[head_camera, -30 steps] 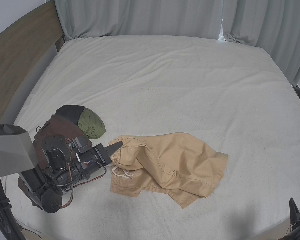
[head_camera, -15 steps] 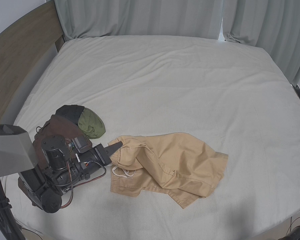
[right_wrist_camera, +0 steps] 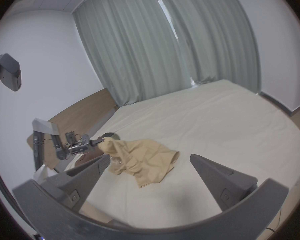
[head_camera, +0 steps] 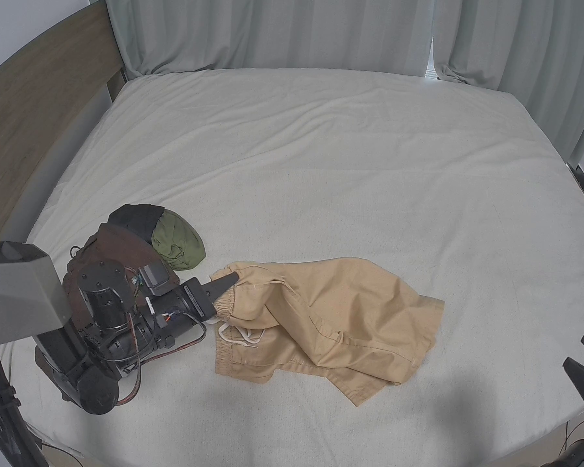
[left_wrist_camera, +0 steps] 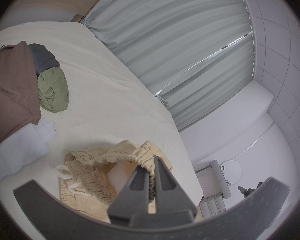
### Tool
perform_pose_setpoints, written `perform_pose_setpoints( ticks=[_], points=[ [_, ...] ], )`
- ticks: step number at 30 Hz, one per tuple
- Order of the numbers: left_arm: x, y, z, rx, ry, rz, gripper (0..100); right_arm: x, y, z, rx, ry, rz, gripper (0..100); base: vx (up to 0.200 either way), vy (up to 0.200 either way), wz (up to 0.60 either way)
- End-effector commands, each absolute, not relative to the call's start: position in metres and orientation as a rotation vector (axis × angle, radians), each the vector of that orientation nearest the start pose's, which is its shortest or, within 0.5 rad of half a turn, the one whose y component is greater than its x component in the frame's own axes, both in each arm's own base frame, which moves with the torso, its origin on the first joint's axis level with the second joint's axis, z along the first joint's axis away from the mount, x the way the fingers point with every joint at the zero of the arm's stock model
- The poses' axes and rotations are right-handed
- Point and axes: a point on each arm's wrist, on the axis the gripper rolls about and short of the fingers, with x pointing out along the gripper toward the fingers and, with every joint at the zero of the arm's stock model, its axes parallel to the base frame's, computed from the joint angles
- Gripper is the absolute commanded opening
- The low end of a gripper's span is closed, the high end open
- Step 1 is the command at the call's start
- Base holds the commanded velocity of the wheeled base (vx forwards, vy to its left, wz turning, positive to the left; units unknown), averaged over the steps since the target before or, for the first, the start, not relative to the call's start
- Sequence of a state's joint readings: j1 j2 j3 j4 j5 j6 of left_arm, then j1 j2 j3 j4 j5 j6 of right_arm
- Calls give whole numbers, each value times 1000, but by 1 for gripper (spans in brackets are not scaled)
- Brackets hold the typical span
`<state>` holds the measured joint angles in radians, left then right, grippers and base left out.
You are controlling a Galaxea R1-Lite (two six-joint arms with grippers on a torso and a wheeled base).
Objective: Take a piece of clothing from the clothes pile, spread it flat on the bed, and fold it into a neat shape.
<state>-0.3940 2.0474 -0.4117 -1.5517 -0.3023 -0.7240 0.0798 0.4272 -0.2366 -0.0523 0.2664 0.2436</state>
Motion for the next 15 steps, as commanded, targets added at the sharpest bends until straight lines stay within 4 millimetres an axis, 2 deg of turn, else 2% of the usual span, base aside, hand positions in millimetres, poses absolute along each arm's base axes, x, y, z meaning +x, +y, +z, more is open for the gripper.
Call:
perform_pose_setpoints(
  ticks=[1, 6, 15],
  points=[
    [275, -121, 84, -694, 318, -638, 0, 44, 13, 169, 290, 320, 434, 100, 0, 0, 0],
    [275, -121, 85, -694, 315, -643, 0, 62, 19, 184, 301, 376, 577, 100, 0, 0, 0],
    [275, -122, 86, -691, 313, -645, 0, 94, 33, 186, 314, 493, 723, 100, 0, 0, 0]
  ],
)
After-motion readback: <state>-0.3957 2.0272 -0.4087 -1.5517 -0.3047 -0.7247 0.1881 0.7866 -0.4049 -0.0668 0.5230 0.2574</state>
